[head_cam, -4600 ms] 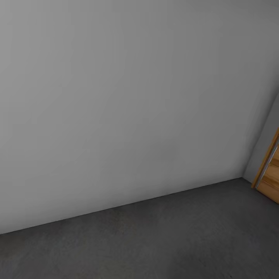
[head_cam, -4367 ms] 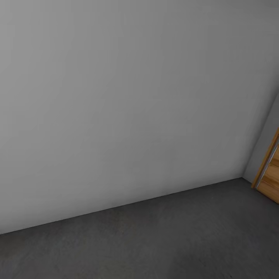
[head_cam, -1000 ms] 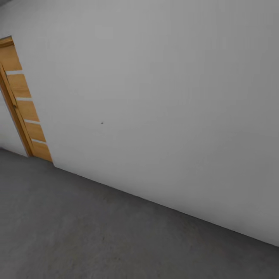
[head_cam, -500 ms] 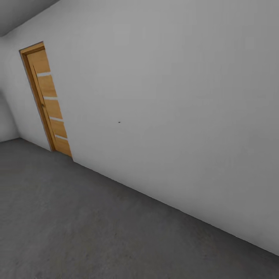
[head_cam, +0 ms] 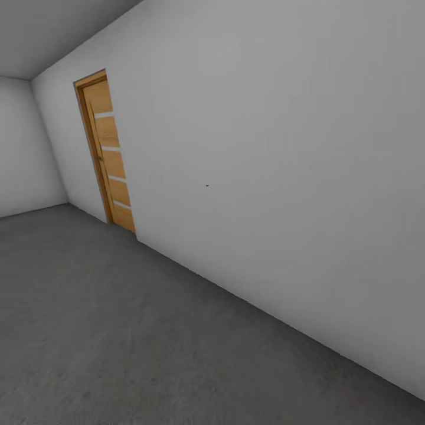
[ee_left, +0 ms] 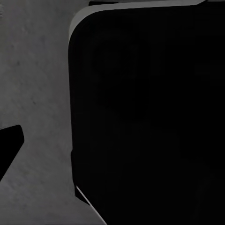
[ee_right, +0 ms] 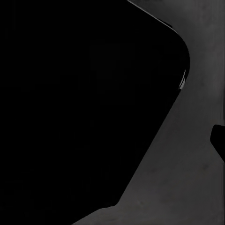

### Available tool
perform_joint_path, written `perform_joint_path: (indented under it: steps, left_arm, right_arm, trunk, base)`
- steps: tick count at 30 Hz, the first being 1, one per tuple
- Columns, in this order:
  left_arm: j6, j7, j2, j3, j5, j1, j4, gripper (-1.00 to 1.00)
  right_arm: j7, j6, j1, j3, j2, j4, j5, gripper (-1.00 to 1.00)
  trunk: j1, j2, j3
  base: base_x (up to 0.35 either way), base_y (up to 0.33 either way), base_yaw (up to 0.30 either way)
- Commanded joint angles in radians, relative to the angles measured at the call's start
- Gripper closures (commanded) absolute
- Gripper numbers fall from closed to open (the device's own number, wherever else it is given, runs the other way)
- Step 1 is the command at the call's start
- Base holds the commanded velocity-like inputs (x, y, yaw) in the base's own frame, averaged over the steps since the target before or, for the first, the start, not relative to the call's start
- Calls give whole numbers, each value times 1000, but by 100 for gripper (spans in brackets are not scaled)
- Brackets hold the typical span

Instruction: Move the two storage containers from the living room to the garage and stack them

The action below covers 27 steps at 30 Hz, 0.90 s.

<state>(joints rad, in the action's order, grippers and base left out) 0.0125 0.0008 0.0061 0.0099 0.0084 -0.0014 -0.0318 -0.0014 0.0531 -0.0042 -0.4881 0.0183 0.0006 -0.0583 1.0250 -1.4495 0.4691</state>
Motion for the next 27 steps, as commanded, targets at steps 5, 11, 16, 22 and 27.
perform_joint_path:
  steps: [5, 11, 16, 22, 27]
  left_arm:
    - [1, 1, 0, 1, 1, 0, 0, -100]
    - [1, 1, 0, 1, 1, 0, 0, -100]
    - [1, 0, 0, 1, 1, 0, 0, -100]
    - [1, 1, 0, 1, 1, 0, 0, -100]
    - [1, 1, 0, 1, 1, 0, 0, -100]
  right_arm:
    - [0, 4, 0, -6, 0, 1, -6, -100]
    - [0, 4, 0, -6, 0, 1, -6, -100]
    - [0, 4, 0, -6, 0, 1, -6, -100]
    - [0, 4, 0, -6, 0, 1, -6, -100]
    - [0, 4, 0, -6, 0, 1, -6, -100]
  trunk:
    - [0, 0, 1]
    - [0, 0, 1]
    - [0, 0, 1]
    - [0, 0, 1]
    - [0, 0, 1]
  base:
    - [0, 0, 268]
    - [0, 0, 268]
    - [0, 0, 268]
    - [0, 0, 268]
    - [0, 0, 268]
